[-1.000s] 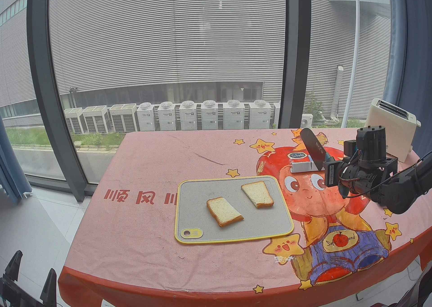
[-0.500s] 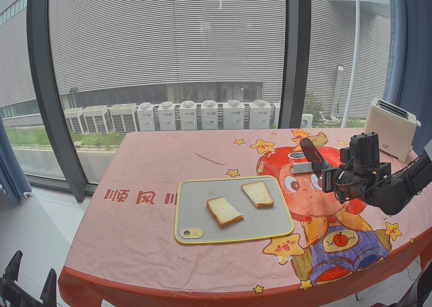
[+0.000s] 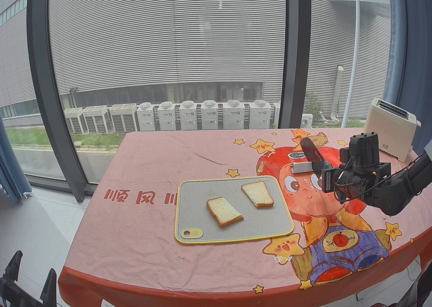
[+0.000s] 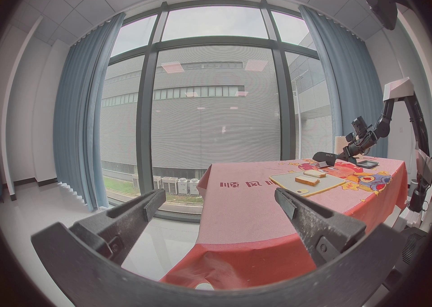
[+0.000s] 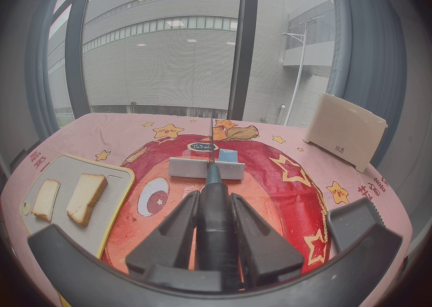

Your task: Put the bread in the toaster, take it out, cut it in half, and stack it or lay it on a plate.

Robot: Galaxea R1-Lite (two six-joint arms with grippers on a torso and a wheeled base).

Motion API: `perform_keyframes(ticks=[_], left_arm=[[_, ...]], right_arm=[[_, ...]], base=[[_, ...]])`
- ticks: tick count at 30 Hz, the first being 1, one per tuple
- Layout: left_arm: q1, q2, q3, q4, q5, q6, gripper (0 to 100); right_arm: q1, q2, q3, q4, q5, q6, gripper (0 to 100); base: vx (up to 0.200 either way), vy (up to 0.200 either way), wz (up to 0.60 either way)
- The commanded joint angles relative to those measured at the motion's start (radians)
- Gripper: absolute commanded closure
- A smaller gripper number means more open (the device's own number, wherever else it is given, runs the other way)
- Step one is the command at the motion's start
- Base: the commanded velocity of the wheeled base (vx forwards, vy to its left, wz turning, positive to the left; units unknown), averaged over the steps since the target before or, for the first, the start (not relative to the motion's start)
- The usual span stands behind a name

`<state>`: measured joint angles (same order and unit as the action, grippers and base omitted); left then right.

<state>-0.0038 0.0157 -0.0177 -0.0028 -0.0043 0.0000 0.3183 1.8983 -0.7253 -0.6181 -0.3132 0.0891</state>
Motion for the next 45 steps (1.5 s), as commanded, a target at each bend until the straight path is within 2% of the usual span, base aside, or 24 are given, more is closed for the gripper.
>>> perform_keyframes(ticks=[1, 9, 15, 19, 45], left_arm=[[0.001, -0.016, 0.018, 0.0, 0.0, 0.0, 0], [0.001, -0.016, 0.018, 0.0, 0.0, 0.0, 0], [-0.001, -0.016, 0.018, 0.0, 0.0, 0.0, 0], [-0.001, -0.016, 0.018, 0.0, 0.0, 0.0, 0], [-0.001, -0.016, 0.018, 0.0, 0.0, 0.0, 0]], right_arm=[[0.002, -0.035, 0.007, 0.001, 0.0, 0.0, 100], [0.007, -0.097, 0.052, 0.001, 0.0, 0.001, 100], [0.01, -0.127, 0.127, 0.0, 0.0, 0.001, 100], [0.039, -0.156, 0.168, -0.002, -0.02, 0.004, 100], [0.051, -0.162, 0.213, -0.038, -0.026, 0.004, 100]], base=[[0.0, 0.0, 0.0], [0.0, 0.0, 0.0], [0.0, 0.0, 0.0], [0.0, 0.0, 0.0], [0.0, 0.0, 0.0]])
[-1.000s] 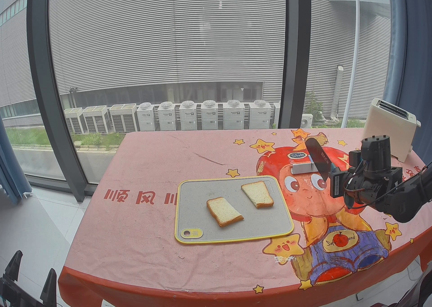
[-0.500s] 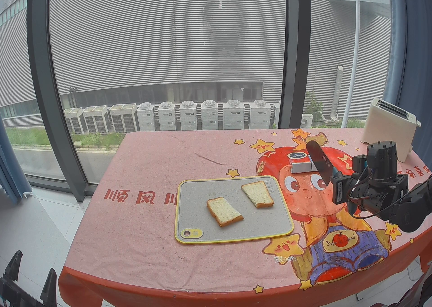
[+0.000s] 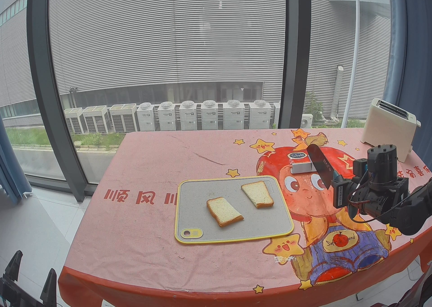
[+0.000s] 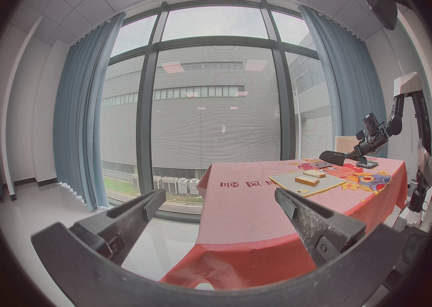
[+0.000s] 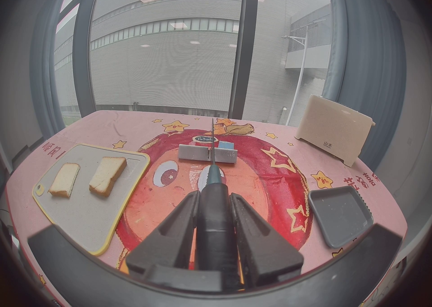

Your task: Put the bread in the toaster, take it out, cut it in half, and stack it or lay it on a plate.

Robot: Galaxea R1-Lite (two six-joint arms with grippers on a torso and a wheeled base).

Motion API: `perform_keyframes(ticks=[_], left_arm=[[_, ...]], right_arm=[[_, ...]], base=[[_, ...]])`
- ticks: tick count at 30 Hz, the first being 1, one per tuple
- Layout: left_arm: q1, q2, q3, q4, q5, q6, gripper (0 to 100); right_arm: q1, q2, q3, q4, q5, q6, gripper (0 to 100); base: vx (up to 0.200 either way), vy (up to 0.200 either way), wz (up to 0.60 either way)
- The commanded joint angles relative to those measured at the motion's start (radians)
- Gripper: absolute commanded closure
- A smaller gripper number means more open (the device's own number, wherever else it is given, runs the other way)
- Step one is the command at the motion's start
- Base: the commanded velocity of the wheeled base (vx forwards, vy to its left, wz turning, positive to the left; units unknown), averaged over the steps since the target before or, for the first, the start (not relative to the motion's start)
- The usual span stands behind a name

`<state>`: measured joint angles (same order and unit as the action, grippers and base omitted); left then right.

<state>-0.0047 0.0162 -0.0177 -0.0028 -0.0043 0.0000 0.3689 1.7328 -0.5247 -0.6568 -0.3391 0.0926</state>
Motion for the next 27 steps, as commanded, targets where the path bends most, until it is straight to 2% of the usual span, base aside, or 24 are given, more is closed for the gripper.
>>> perform_keyframes(ticks=[1, 27], left_arm=[[0.002, -0.016, 0.018, 0.0, 0.0, 0.0, 0], [0.0, -0.016, 0.018, 0.0, 0.0, 0.0, 0]], right_arm=[[-0.001, 0.005, 0.014, 0.0, 0.0, 0.001, 100], [0.007, 0.011, 0.003, -0.024, -0.008, -0.002, 100]], base=[[0.0, 0.0, 0.0], [0.0, 0.0, 0.0]])
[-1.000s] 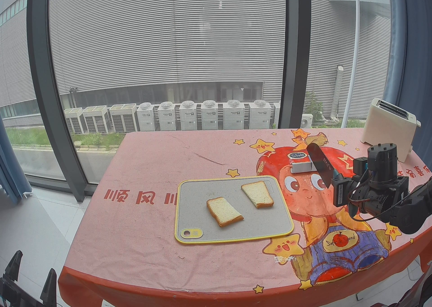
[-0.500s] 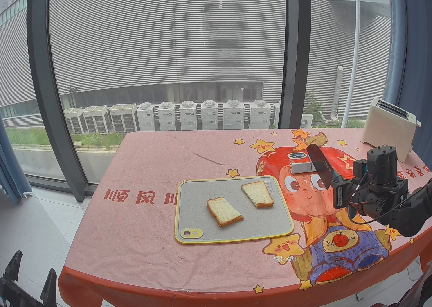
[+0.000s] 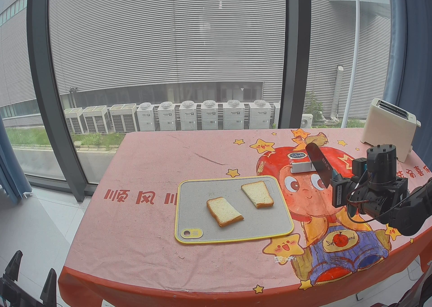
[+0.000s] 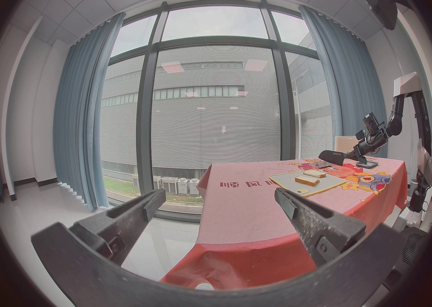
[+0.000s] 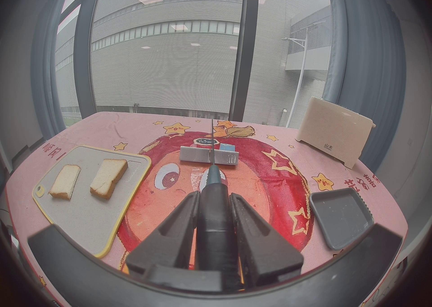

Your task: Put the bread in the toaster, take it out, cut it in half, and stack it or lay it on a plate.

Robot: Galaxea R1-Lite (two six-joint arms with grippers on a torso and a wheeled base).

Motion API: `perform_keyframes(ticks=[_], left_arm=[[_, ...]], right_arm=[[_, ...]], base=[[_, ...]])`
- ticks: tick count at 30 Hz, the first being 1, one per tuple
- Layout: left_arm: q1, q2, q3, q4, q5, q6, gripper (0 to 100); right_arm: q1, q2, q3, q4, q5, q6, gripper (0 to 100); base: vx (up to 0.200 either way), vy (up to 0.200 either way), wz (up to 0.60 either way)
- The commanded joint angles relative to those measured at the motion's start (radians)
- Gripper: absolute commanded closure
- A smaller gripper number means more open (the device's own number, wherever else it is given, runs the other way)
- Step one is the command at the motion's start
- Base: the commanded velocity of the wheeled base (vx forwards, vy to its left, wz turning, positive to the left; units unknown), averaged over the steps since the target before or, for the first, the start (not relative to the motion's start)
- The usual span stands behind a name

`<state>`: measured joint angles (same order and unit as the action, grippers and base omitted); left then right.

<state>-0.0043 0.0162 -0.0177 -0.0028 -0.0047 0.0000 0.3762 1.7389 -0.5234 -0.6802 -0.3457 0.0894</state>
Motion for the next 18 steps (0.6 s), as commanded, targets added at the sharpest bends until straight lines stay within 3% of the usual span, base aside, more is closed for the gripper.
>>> perform_keyframes(ticks=[1, 18], left_arm=[[0.0, -0.016, 0.018, 0.0, 0.0, 0.0, 0], [0.0, -0.016, 0.018, 0.0, 0.0, 0.0, 0]], right_arm=[[0.0, 0.007, 0.003, -0.002, 0.001, 0.001, 100], [0.004, 0.045, 0.01, -0.004, 0.001, 0.004, 100]], base=[[0.0, 0.0, 0.0], [0.0, 0.0, 0.0]])
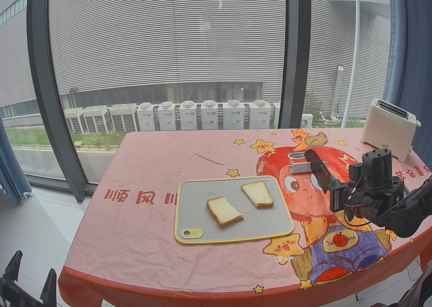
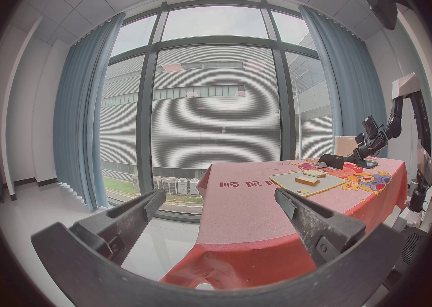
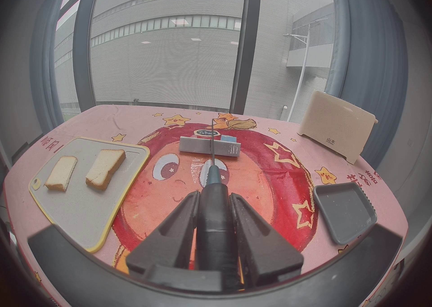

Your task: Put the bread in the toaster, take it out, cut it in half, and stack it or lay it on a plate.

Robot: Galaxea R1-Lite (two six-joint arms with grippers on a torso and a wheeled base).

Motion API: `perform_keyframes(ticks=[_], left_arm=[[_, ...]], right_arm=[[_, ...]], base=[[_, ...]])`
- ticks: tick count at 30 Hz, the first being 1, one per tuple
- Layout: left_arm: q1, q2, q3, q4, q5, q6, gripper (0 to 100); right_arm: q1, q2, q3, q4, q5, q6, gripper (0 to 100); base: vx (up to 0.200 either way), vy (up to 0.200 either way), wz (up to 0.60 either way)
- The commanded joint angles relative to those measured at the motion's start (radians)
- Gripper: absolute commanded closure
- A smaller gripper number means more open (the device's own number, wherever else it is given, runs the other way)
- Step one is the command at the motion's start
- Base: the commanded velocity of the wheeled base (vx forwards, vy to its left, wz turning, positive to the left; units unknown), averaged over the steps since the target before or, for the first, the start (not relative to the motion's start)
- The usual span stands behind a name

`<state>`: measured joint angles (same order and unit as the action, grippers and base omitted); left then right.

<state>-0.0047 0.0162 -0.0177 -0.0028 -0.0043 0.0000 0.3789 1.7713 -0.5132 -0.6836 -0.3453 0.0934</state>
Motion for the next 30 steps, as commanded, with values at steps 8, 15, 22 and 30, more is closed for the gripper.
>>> perform_keyframes(ticks=[8, 15, 22, 30], left_arm=[[0.0, -0.016, 0.018, 0.0, 0.0, 0.0, 0], [0.0, -0.016, 0.018, 0.0, 0.0, 0.0, 0], [0.0, -0.016, 0.018, 0.0, 0.0, 0.0, 0], [0.0, -0.016, 0.018, 0.0, 0.0, 0.0, 0]], right_arm=[[0.003, 0.02, 0.013, -0.001, -0.001, -0.001, 100], [0.003, 0.02, 0.013, -0.001, -0.015, -0.001, 100], [0.001, 0.019, 0.013, -0.001, -0.018, -0.001, 0], [0.006, 0.011, 0.004, -0.001, -0.018, 0.037, 0]], base=[[0.0, 0.0, 0.0], [0.0, 0.0, 0.0], [0.0, 0.0, 0.0], [0.0, 0.0, 0.0]])
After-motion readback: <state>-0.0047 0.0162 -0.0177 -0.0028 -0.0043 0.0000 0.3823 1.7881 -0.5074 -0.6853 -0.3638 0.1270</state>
